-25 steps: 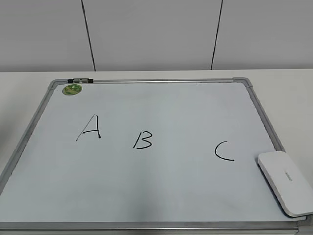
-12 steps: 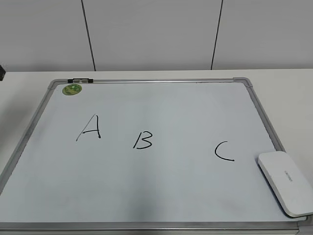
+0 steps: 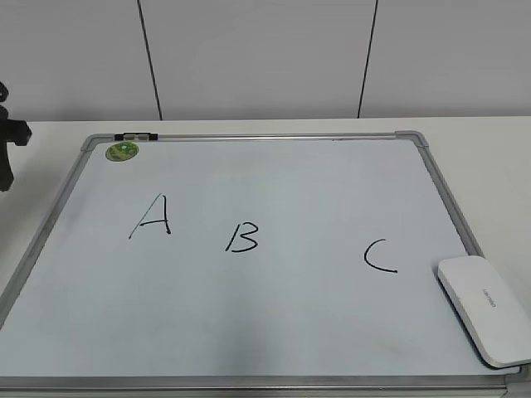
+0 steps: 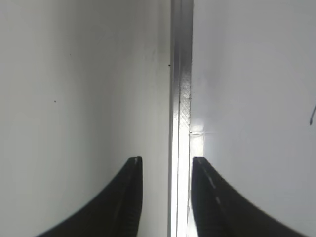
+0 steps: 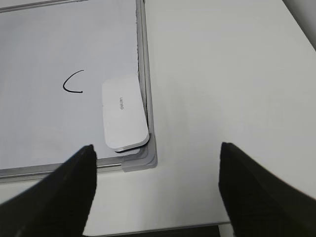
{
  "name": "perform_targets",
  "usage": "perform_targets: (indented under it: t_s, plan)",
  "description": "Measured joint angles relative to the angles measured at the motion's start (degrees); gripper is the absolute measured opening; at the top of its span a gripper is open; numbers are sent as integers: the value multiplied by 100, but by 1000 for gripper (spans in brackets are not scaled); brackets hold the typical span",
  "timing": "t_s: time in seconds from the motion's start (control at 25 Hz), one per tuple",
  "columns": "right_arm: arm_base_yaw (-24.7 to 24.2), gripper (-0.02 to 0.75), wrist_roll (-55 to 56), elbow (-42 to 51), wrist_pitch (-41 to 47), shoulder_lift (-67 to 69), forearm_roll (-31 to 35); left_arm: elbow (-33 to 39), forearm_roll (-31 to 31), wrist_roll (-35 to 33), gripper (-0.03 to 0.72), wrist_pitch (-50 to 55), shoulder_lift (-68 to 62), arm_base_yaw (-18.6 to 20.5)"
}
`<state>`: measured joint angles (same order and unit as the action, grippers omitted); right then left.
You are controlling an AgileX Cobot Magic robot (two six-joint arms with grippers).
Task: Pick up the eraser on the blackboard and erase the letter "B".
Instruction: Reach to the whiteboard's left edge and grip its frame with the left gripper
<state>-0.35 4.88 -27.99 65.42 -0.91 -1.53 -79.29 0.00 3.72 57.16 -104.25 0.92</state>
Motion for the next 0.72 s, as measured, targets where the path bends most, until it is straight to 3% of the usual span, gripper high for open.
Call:
perform_targets:
  t_s: [0.28, 0.72]
  plan:
    - [0, 573, 0, 0, 0, 0, 0, -122, -35, 0, 242, -41, -593, 0]
    - [0, 573, 0, 0, 0, 0, 0, -909, -192, -139, 243, -26, -1473, 0]
